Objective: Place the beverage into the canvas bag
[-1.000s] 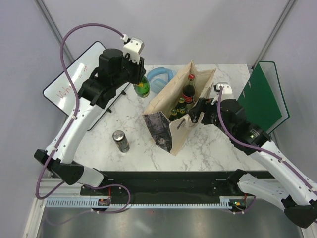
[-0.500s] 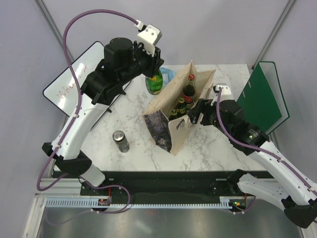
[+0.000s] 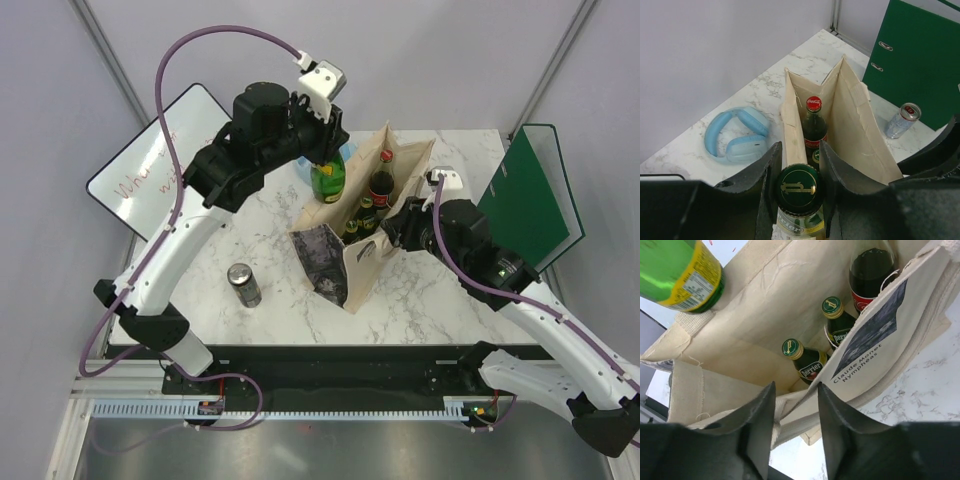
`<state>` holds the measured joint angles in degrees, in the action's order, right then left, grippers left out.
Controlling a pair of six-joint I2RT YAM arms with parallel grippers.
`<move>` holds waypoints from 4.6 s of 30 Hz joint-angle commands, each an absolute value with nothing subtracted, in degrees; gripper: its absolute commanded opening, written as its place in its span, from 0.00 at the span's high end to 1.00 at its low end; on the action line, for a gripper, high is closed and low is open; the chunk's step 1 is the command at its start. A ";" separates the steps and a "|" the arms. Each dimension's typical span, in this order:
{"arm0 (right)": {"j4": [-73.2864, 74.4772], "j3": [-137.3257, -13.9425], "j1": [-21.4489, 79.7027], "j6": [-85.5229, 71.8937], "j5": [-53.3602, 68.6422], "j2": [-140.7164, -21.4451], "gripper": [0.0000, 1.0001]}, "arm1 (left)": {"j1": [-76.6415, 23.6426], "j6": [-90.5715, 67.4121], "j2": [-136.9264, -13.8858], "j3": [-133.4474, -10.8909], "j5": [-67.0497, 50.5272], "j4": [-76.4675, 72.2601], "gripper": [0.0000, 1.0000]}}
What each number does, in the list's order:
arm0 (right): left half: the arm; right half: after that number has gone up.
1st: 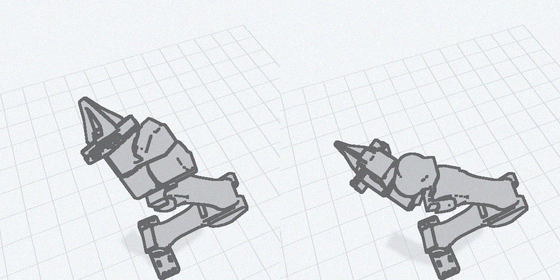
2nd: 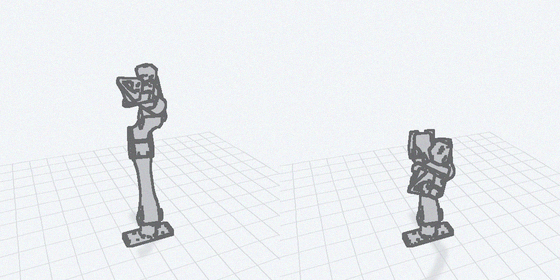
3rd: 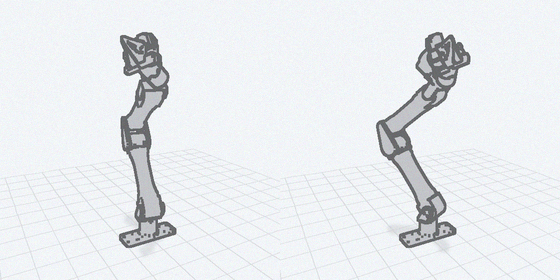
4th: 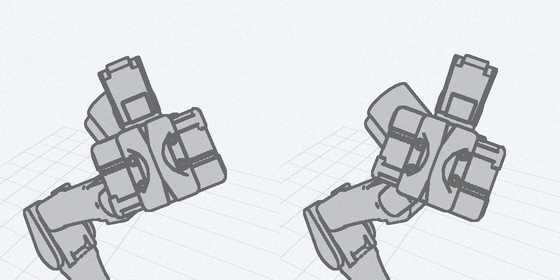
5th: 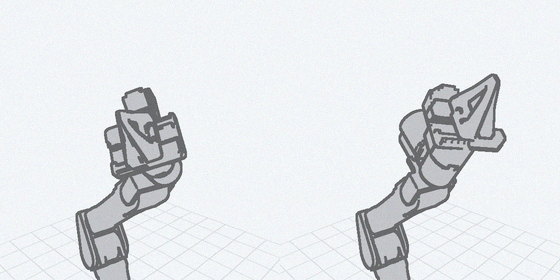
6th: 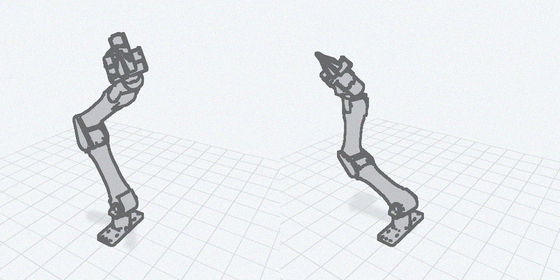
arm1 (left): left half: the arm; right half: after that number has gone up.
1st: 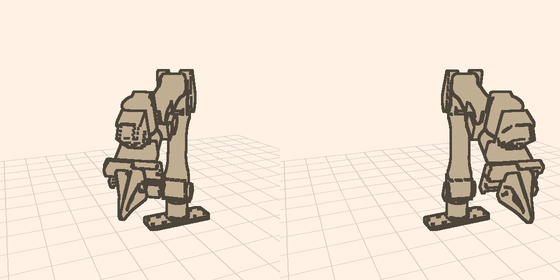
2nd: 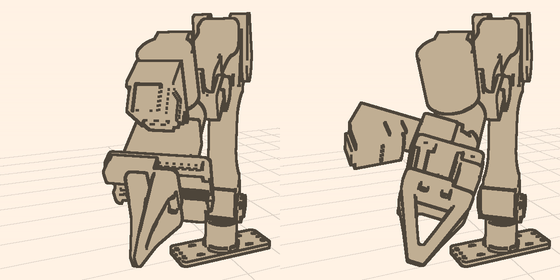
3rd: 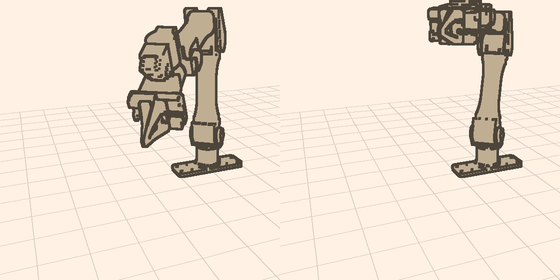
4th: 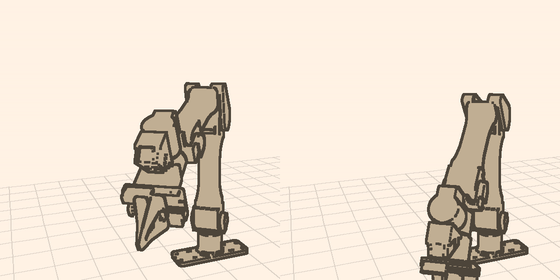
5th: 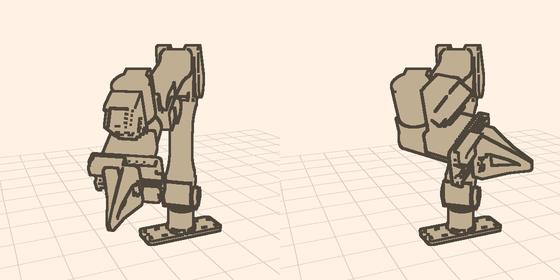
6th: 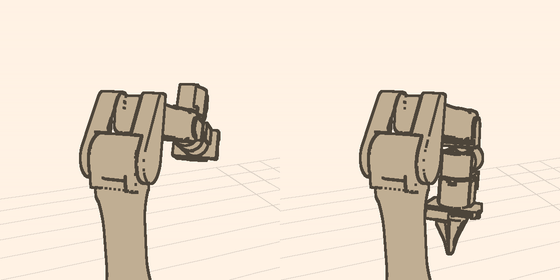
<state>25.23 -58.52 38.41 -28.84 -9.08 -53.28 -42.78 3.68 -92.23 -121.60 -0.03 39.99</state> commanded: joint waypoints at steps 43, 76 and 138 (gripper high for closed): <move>23.47 -62.40 38.58 -27.69 -7.56 -50.19 1.00 | -45.53 3.95 -90.09 -98.96 3.51 6.77 0.98; 23.64 -62.58 38.58 -27.07 -6.94 -49.92 1.00 | -45.44 11.25 -92.99 -99.23 6.42 4.31 0.98; 22.41 -61.17 38.58 -27.51 -7.12 -51.24 1.00 | -43.07 -5.89 -89.47 -71.02 4.39 -4.04 0.70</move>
<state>26.94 -59.20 38.41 -27.27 -7.79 -51.86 -42.96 -3.09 -92.33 -71.72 5.41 1.43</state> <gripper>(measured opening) 0.010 0.399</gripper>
